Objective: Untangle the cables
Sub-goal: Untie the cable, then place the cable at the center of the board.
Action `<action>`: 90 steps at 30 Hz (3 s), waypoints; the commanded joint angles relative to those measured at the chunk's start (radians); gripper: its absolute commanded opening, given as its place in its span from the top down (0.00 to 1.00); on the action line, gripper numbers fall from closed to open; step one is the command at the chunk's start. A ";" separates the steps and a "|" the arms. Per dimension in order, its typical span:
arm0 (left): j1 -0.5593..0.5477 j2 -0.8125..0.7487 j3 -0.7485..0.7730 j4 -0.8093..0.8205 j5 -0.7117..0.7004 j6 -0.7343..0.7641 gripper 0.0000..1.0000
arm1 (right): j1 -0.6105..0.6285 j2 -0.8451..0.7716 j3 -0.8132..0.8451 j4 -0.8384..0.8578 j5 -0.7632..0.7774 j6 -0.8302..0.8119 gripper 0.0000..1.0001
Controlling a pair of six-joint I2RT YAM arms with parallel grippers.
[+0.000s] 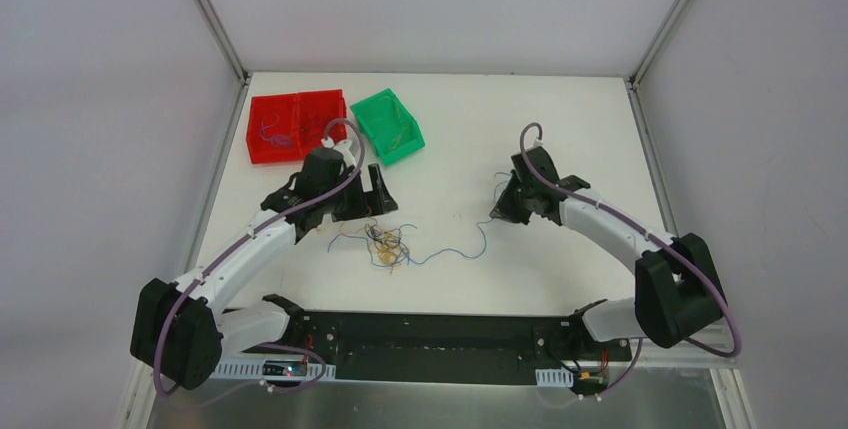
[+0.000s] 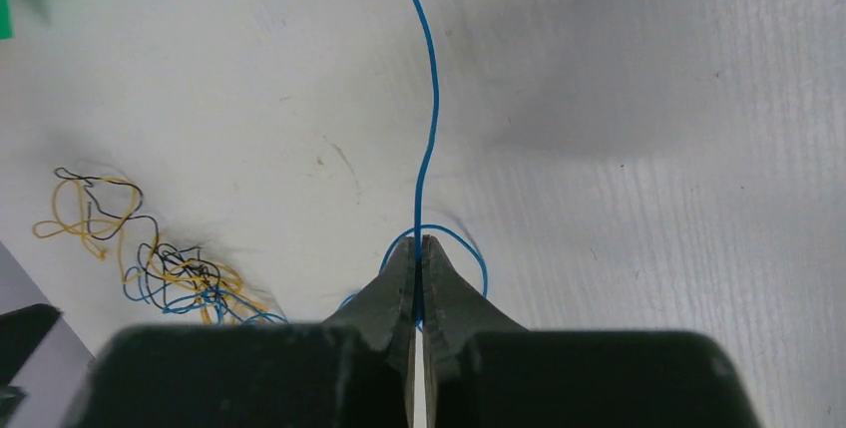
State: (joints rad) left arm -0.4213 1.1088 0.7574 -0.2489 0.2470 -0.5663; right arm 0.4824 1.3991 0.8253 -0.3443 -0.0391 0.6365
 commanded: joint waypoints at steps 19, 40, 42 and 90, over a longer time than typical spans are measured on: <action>-0.164 0.047 -0.169 0.045 -0.111 -0.098 0.09 | -0.111 -0.272 0.257 -0.216 0.089 -0.153 1.00; -0.162 0.285 -0.190 0.114 -0.171 -0.166 1.00 | -0.211 -0.336 0.648 -0.352 0.337 -0.214 1.00; -0.163 0.293 -0.186 0.115 -0.171 -0.160 1.00 | -0.216 -0.348 0.664 -0.352 0.368 -0.217 1.00; 0.043 -0.158 0.172 -0.319 -0.234 -0.099 0.01 | 0.156 0.093 1.134 -0.005 -0.157 -0.218 1.00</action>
State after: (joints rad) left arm -0.4225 1.0473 0.9165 -0.4305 0.1547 -0.6563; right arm 0.5522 1.4223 1.8259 -0.4263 -0.1730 0.4572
